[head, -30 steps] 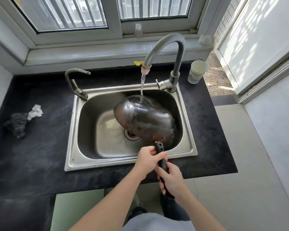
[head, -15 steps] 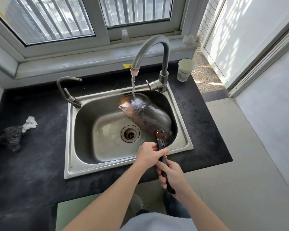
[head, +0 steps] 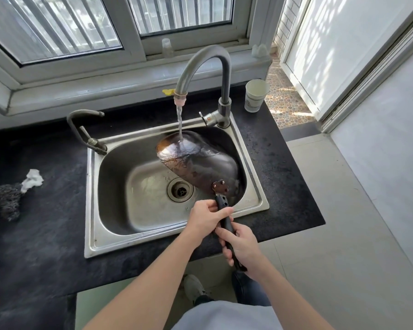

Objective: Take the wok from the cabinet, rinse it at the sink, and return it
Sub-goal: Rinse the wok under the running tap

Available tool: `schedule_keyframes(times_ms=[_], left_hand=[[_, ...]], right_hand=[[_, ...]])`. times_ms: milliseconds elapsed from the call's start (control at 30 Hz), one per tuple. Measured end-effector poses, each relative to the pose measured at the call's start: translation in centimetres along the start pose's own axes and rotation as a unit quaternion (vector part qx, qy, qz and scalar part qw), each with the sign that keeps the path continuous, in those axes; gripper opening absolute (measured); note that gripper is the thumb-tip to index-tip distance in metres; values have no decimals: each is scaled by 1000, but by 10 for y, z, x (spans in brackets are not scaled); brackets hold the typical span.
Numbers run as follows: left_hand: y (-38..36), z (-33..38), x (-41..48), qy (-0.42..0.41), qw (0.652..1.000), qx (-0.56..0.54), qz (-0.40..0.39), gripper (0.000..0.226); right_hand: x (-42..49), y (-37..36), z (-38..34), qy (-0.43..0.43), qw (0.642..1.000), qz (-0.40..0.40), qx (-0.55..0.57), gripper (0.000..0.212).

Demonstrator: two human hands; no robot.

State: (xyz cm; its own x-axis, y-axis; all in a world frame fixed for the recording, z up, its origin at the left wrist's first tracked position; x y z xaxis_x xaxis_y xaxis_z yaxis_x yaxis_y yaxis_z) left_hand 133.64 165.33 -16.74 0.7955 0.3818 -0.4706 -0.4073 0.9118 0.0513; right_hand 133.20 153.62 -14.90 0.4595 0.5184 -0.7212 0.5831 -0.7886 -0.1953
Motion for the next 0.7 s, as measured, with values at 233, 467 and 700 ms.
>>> schedule_keyframes(times_ms=[233,467,700], left_hand=[[7,-2,-6,16,998,-56,15,24],[24,-2,-18,19,985,-164,50,24],[38,-3,-29,1,962,-263,68,11]], right_hand=[[2,-8,-5,-1,998,5,-65,16],[6,-19,-21,20,975,20,-222,10],[7,-34,-37,46,932,44,-356,9]])
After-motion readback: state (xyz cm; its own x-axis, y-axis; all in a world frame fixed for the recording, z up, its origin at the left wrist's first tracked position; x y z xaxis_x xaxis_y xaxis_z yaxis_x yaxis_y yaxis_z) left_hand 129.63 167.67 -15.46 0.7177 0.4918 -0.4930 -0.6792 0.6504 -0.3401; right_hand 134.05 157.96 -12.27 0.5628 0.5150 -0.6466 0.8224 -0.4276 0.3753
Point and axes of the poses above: each hand's wrist, its own x-axis towards the middle knuckle, its own y-axis out of the back of the hand, z = x × y, the point moved 10 cm from there along x, towards the middle knuckle, and after that the axes turned 8 degrees about -y, right-handed, at the moved point
